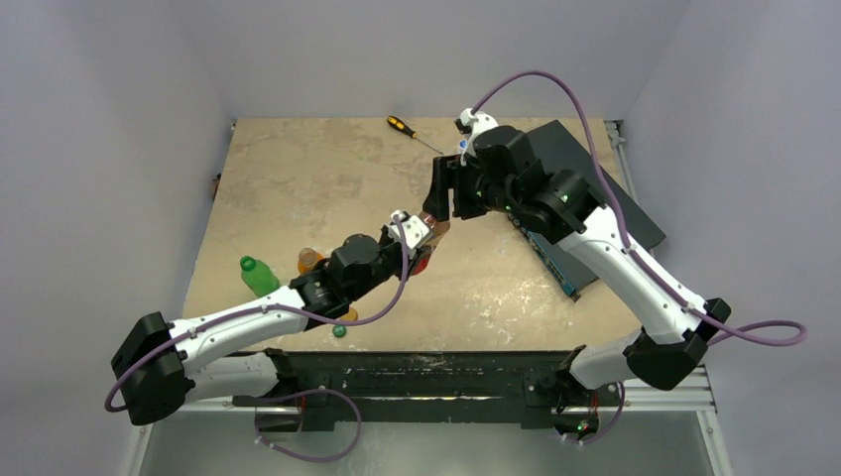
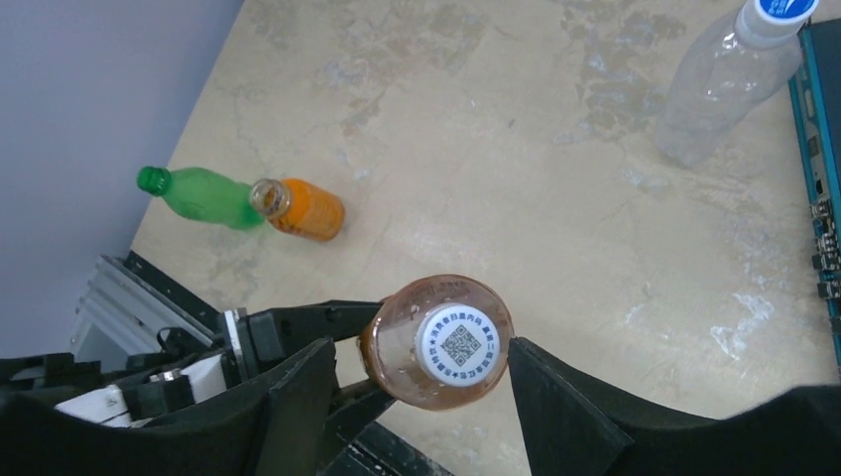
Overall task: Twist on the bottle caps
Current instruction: Screw the bottle cap onto the plastic bottle, then place the plastic bottle at the center of the board.
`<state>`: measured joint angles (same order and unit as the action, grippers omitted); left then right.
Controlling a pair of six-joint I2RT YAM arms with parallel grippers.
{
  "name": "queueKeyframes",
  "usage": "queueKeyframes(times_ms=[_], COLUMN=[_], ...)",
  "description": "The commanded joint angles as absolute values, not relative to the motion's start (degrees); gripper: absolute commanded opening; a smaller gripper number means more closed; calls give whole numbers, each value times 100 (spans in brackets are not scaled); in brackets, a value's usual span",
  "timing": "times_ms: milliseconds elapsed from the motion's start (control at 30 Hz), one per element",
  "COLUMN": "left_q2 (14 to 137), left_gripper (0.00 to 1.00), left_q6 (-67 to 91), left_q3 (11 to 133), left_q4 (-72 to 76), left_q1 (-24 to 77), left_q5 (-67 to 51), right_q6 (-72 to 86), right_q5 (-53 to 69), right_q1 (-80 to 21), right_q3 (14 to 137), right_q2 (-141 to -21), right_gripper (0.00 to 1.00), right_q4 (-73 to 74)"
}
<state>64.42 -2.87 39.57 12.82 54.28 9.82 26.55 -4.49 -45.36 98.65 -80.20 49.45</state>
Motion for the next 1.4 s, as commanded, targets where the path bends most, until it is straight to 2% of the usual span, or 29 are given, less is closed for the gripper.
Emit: queueKeyframes(times_ms=[0,100,200,367,500,533,633,733,800,1133,1367], left_q2=[6248,6201,6168,6087,6095,6091,6074,6016,5932,5593,5386], left_gripper=[0,0,0,0,0,3,42,78,89,95,100], left_q6=[-441,-439,-431,-407,-400,-370,-225,-53,44,646,960], left_q3=[3900,3859,3821,3687,3650,3631,3587,3623,3686,4571,5148], left_q4=[1841,1853,1856,1964,1999,2022,2119,2093,1984,609,-502], left_q1=[5397,5397,5401,5397,5391,5396,5389,5376,5341,5011,4489], left_q5=[778,782,767,674,608,632,746,913,967,1467,1395], right_q6=[2512,2510,2518,2557,2579,2571,2571,2575,2556,2284,1933], right_q5=[-312,-310,-250,-221,-304,-343,-584,-1102,-1482,-3431,-3298], right_q1=[-4544,-4535,-4531,-4513,-4509,-4500,-4491,-4368,-4242,-3903,-3420], right_q3=[9681,9587,9516,9417,9347,9337,9298,9217,9099,7881,7552], right_q2=[-8016,-8048,-8078,-8082,-8035,-8030,-8004,-7975,-7913,-7828,-8296], right_gripper=[68,65,56,47,27,20,5,0,0,0,0], right_q4=[5009,4989,4910,4766,4670,4660,4642,4681,4661,3232,2296])
